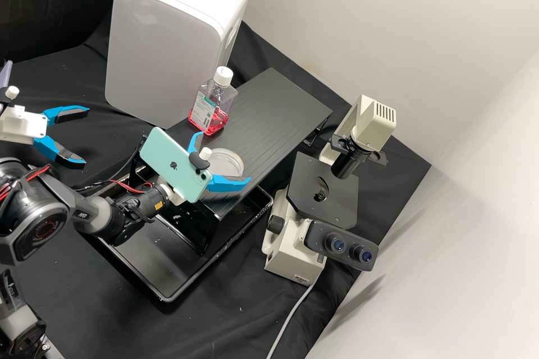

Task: Remove the lid from the petri dish

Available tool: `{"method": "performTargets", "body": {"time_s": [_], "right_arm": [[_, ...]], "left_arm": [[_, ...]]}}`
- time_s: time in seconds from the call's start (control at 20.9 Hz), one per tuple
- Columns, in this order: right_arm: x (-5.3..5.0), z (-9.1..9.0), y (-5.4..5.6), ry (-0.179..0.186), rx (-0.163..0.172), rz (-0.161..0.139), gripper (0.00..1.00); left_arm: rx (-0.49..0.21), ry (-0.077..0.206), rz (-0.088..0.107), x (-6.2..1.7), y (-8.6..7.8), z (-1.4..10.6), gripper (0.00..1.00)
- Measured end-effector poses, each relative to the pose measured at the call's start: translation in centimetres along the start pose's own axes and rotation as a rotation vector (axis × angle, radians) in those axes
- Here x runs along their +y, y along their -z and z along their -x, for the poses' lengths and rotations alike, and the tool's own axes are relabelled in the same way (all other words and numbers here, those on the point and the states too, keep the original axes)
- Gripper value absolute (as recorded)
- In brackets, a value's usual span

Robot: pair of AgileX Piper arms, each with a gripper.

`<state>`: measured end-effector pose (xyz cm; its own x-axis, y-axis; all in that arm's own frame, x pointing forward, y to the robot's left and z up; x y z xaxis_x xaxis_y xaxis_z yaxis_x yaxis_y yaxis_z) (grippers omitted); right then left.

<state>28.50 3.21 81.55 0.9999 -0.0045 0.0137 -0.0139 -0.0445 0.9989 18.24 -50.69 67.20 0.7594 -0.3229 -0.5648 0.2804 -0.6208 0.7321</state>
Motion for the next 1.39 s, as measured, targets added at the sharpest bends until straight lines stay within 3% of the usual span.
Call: {"method": "performTargets", "body": {"time_s": [0.48, 0.81, 1.39], "right_arm": [[-0.42, -0.30, -0.48, 0.012, -0.017, -0.001, 1.00], [-0.41, -0.33, -0.44, 0.010, -0.017, 0.018, 1.00], [-0.83, -0.67, -0.70, 0.020, -0.028, 0.015, 1.00]], "left_arm": [[0.000, 0.000, 0.000, 0.00, 0.00, 0.00, 1.00], [0.000, 0.000, 0.000, 0.00, 0.00, 0.00, 1.00], [0.000, 0.000, 0.000, 0.00, 0.00, 0.00, 1.00]]}}
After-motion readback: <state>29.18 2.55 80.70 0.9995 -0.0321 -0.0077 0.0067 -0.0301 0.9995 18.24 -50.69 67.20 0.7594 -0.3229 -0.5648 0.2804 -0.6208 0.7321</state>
